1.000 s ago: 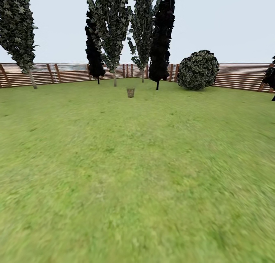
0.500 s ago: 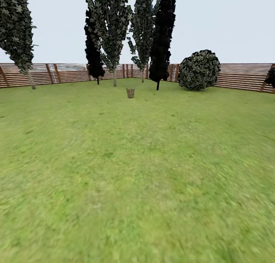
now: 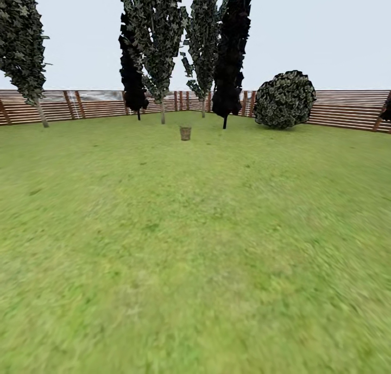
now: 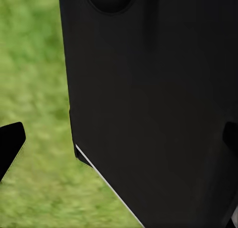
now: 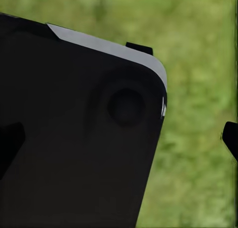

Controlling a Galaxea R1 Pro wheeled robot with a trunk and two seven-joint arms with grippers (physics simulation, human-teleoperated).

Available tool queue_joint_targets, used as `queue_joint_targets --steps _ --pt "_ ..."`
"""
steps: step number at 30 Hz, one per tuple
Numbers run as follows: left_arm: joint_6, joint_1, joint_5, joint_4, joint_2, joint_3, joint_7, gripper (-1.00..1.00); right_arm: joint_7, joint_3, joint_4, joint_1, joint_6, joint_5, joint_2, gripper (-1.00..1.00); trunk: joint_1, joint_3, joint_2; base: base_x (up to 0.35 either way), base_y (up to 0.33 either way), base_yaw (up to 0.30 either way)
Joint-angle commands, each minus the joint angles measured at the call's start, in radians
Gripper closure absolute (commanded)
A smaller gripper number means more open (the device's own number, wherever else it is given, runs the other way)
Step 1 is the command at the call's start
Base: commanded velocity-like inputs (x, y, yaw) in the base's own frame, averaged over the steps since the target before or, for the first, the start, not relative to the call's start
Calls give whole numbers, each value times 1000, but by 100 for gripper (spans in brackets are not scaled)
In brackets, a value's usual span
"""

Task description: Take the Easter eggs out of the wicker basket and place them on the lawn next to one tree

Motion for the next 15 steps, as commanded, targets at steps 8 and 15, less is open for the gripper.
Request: queue_joint_targets --steps 8,15 --pt "-1 0 0 -1 0 1 1 -100 0 2 1 -1 -3 4 0 -100 1 -1 0 323 0 0" --pt "-1 0 0 -1 0 1 1 -100 0 2 1 -1 -3 5 -1 -100 1 -1 0 323 0 0"
